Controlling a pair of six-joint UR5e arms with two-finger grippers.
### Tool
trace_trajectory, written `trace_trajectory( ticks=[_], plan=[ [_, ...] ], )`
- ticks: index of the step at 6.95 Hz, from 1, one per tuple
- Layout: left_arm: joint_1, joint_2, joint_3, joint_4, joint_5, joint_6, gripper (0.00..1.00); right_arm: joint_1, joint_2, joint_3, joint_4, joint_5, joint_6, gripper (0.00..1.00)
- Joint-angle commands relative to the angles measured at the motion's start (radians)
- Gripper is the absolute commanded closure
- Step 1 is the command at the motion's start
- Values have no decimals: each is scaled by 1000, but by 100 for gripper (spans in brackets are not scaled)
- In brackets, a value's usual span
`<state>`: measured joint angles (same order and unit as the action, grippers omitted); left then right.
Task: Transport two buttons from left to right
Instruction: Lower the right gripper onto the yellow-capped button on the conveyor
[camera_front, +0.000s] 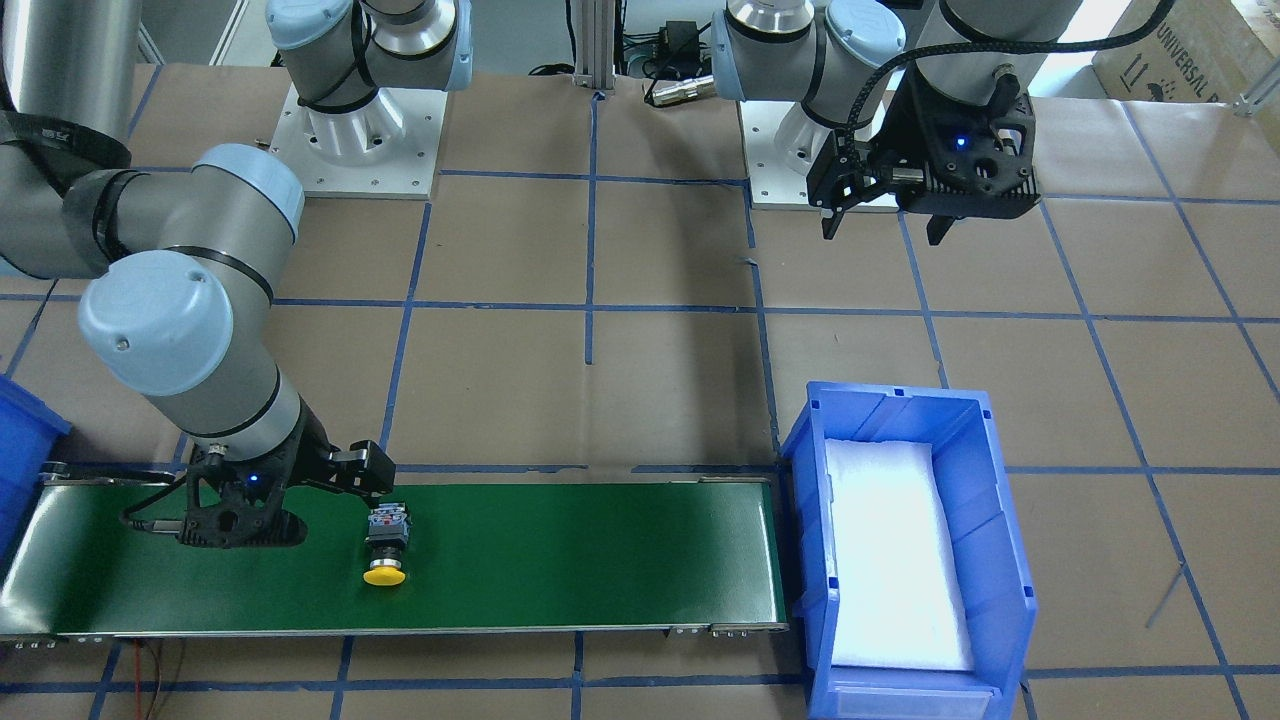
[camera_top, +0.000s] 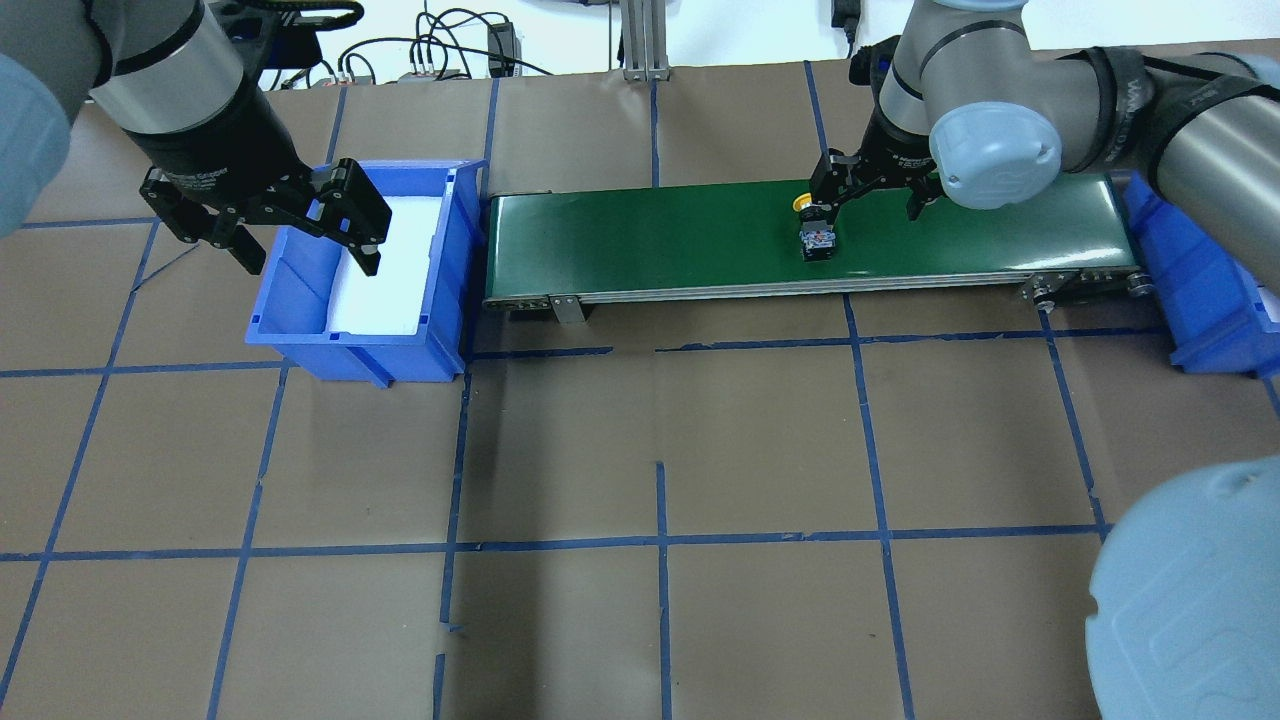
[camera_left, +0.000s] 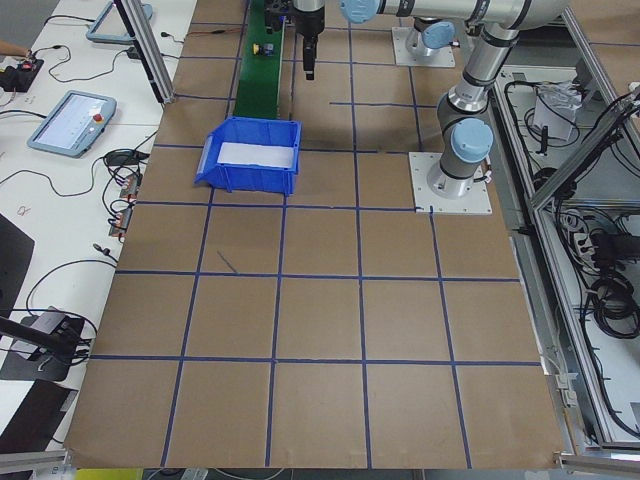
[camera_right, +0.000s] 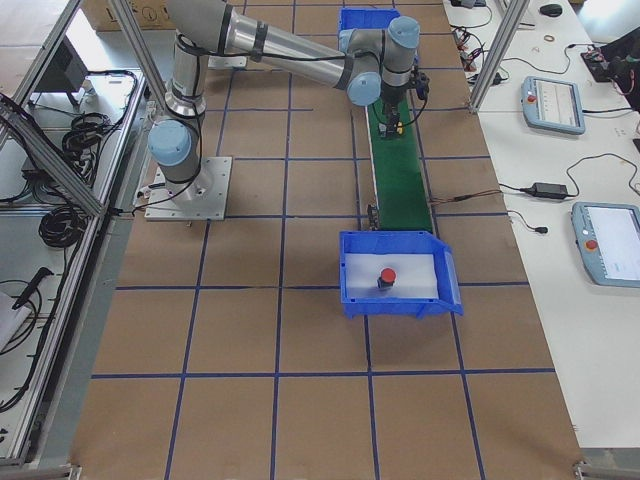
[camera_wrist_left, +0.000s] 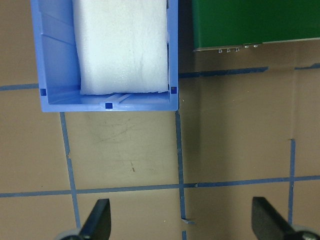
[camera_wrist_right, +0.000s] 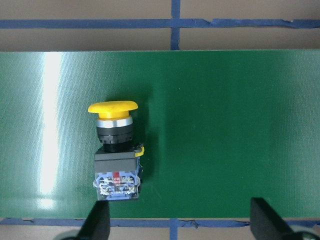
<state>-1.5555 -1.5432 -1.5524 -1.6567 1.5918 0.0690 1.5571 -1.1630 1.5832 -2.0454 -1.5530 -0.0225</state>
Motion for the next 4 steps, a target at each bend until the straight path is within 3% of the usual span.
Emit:
trace_trajectory(
  ticks=[1, 4],
  plan=[
    [0, 0, 0, 0, 0, 0, 0, 6, 26, 8, -41, -1, 19, 2],
    [0, 0, 0, 0, 0, 0, 0, 8, 52, 3, -48, -13, 58, 3]
  ],
)
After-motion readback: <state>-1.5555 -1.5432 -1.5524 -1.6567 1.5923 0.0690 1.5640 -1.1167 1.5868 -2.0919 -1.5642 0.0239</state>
